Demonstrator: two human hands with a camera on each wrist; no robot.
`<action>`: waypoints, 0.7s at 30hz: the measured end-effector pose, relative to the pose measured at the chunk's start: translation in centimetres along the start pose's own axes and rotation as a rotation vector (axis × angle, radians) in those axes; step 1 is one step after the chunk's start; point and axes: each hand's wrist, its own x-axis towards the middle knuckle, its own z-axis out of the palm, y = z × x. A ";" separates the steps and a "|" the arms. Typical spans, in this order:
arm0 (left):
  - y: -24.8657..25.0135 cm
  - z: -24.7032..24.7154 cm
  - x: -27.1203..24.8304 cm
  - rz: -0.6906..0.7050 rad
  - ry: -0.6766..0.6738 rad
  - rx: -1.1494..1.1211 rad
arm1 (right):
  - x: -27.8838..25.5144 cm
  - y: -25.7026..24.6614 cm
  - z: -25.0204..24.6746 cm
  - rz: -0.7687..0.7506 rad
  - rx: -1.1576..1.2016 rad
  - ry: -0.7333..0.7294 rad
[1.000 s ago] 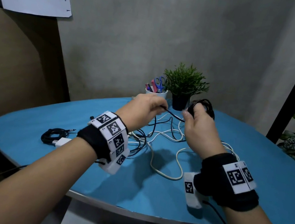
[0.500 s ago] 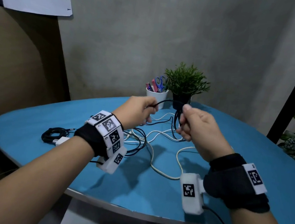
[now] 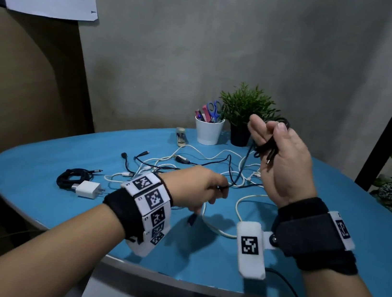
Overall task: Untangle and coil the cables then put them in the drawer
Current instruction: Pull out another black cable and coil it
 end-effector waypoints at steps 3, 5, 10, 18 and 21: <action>0.0 0.2 -0.3 0.030 0.011 -0.042 | 0.2 0.7 -0.8 -0.128 -0.436 0.004; 0.0 -0.1 -0.6 0.039 0.047 -0.092 | 0.1 1.3 -1.7 -0.198 -0.760 -0.042; -0.3 -1.3 -1.1 0.135 0.340 -0.239 | -0.4 2.1 -2.4 -0.045 -1.231 -0.260; -1.3 -2.2 -1.4 0.147 0.420 -0.432 | -2.0 1.5 -0.8 0.202 -0.632 -0.325; -1.4 -2.0 -1.2 0.147 0.340 -0.570 | -2.3 1.3 -0.3 0.262 -0.427 -0.337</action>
